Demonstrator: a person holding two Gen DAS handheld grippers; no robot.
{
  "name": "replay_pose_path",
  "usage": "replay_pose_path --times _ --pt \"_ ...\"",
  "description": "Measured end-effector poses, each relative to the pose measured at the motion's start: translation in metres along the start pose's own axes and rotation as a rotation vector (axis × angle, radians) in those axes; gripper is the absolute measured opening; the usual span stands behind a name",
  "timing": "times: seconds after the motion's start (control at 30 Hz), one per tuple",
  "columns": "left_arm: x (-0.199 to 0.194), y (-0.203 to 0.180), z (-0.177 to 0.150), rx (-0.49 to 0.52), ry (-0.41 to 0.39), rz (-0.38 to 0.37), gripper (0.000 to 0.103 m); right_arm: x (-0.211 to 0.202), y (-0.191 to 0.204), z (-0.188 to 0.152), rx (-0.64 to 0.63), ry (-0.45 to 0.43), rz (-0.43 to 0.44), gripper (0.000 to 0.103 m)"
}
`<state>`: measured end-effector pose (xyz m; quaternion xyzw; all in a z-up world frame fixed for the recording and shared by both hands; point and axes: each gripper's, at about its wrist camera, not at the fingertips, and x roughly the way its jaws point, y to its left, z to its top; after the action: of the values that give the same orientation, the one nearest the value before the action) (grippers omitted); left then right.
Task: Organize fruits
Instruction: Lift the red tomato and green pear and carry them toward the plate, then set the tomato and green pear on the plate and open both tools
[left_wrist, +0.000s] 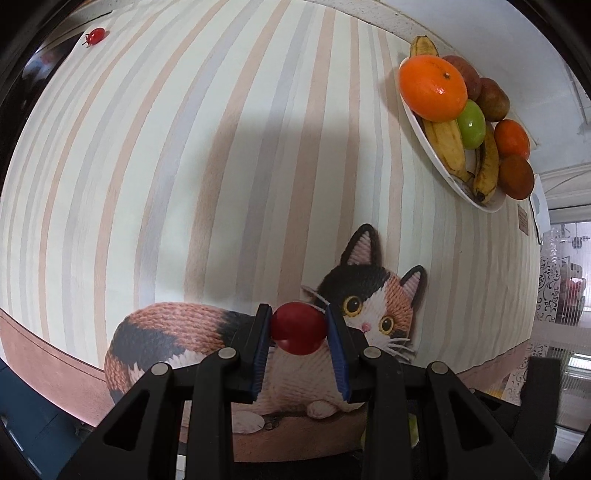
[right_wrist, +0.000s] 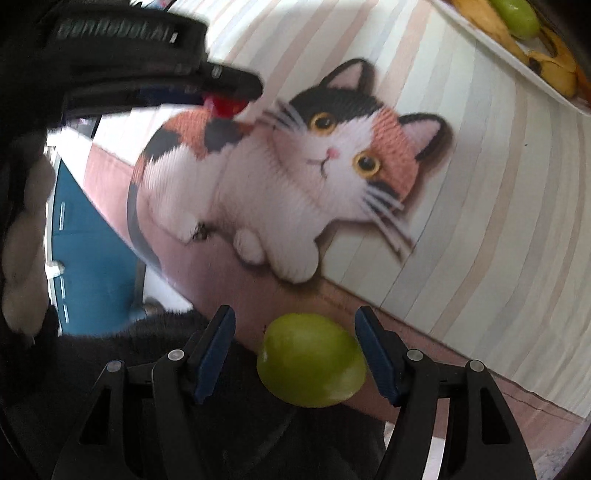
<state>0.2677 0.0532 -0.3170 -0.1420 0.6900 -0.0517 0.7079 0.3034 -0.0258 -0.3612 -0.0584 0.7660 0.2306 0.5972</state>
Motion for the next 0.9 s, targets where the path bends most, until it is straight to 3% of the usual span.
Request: replay_pose_path --times 0.23,0.4,0.5,0.73,0.9 --pt "-0.006 -0.012 0.006 0.039 -0.035 -0.004 0.027 0.018 -0.011 -0.014 0.017 0.12 0.022 0.068" --pt "-0.01 -0.022 0.008 0.055 -0.045 -0.01 0.027 0.029 -0.001 -0.014 0.001 0.11 0.001 0.063" --pt "-0.012 -0.023 0.009 0.053 -0.053 -0.02 0.027 0.021 0.003 -0.004 0.029 0.048 -0.002 0.063" --pt "-0.03 -0.039 0.02 0.066 -0.087 -0.047 0.027 -0.035 -0.033 0.007 0.151 -0.163 0.007 0.063" --pt "-0.039 -0.07 0.035 0.09 -0.117 -0.081 0.027 -0.112 -0.077 0.033 0.23 -0.333 0.001 0.063"
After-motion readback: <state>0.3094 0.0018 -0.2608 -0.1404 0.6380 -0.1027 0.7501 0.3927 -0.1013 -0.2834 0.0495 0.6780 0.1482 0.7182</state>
